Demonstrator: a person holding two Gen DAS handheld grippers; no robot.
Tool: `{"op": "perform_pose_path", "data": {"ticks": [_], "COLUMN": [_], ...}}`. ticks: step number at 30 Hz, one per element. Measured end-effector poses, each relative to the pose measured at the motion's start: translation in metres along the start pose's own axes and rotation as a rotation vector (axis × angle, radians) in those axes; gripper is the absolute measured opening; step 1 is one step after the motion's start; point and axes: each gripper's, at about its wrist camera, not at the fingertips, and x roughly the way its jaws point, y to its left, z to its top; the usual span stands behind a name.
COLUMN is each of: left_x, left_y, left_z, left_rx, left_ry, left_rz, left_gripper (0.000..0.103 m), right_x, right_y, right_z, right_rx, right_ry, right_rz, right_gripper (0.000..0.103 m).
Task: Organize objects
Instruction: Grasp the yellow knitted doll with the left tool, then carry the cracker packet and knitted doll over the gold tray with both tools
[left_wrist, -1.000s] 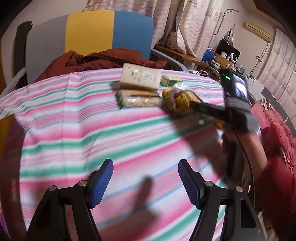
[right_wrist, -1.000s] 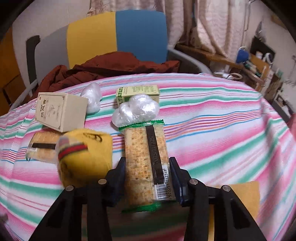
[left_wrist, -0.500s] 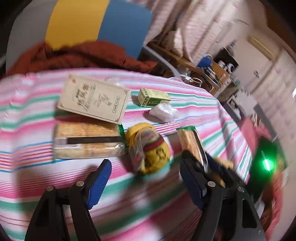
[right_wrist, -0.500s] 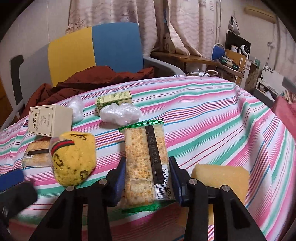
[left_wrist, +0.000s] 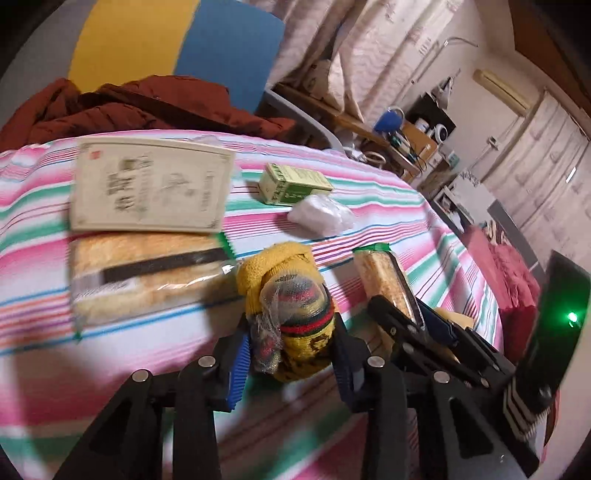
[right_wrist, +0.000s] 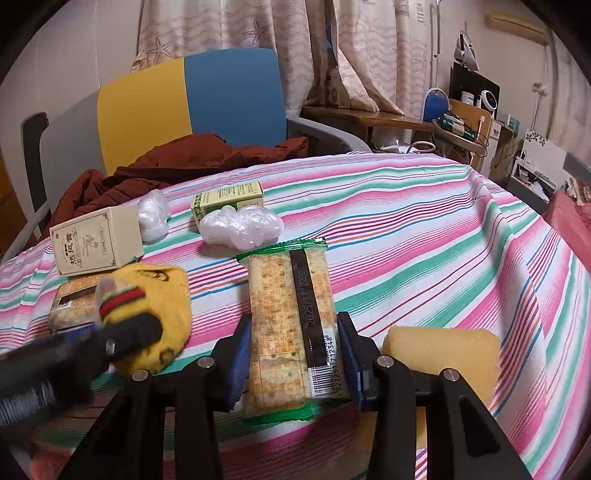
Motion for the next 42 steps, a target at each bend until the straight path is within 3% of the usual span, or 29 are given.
{"op": "perform_pose_path", "data": {"ticks": [12,22,30,33,37,42], "left_x": [-0.073,-0.104,-0.121,-0.133,-0.156,-0.194], "left_y": [0.041,0.059,0.065,0.07,0.064,0.082], "left_z": [-0.055,-0.081,-0.096,-0.105,-0.117,-0.13], "left_rx": [-0.038,-0.06,-0.067,-0.066,0.012,-0.064], "left_ry": [-0.086,-0.127,-0.142,-0.148,-0.149,-0.187], "left_rz": [0.007,0.01,0.011,0.017,0.066,0.045], "left_gripper": [0.038,0.038,0.038,0.038,0.037,0.037], "right_x": [-0.013,-0.041,-0.076,-0.089,-0.098,-0.106], "right_y": [0.007,0.03,0.072,0.079,0.09,0.105], "right_z": [-0.001,-0.017,-0.049,-0.061,-0.076,-0.086], "right_rx": [-0.031,-0.054,-0.1,-0.039,0.026,0.07], "right_ry": [-0.059,-0.077,-0.053,-0.038,0.002,0.043], "right_rz": [0.02,0.062,0.179,0.252,0.315,0.365], "right_gripper": [0.044,0.044,0.044,0.044,0.044,0.044]}}
